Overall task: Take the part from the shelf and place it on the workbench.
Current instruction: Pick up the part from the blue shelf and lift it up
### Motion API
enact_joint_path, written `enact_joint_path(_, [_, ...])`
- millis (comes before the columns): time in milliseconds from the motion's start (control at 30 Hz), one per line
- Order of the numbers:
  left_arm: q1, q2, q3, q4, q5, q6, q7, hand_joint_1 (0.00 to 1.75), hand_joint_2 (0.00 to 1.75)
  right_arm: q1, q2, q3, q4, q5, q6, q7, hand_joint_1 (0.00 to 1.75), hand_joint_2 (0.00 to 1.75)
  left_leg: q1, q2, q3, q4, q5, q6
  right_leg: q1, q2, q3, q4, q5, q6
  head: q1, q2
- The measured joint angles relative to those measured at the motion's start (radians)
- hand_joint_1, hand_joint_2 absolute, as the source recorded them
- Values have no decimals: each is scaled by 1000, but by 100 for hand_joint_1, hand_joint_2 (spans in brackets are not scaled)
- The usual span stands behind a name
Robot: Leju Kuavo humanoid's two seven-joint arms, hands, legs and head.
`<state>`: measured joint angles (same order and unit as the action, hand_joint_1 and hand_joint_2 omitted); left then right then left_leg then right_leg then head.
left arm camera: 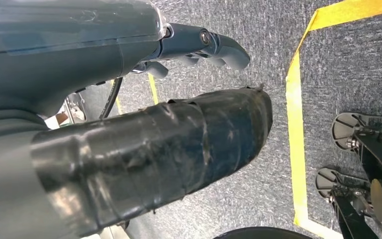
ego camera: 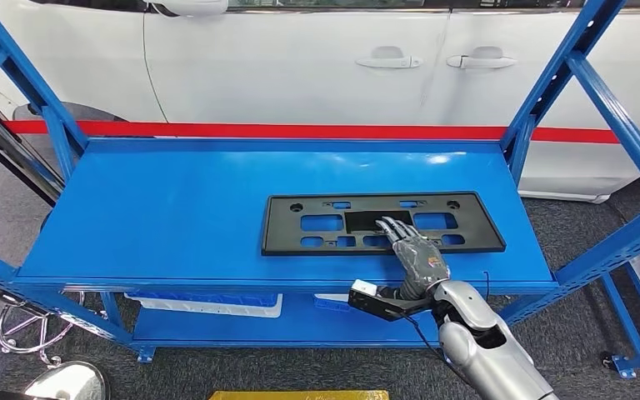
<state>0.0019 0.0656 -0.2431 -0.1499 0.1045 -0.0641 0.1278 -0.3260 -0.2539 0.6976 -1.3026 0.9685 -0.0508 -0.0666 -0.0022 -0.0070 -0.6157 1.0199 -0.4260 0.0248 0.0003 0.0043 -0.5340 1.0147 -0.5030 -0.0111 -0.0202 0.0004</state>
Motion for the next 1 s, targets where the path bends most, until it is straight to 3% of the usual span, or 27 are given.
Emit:
enact_joint_path(700, [0,0,-1,0,13,-8,-4,0,0,-8,12,12,37,-42,4,-28,0,175,0,0,3,0,0,0,0,0,2,0,0,0,0,0])
enact_joint_path(867, [4,0,4,0,39,-8,-28,0,0,-3,-26,-20,-119,-241,98,-84,0,175,0,0,3,0,0,0,0,0,2,0,0,0,0,0])
enact_joint_path(1000, [6,0,5,0,44,-11,-34,0,0,-8,-58,-41,-239,-281,138,-89,0,175,0,0,3,0,0,0,0,0,2,0,0,0,0,0])
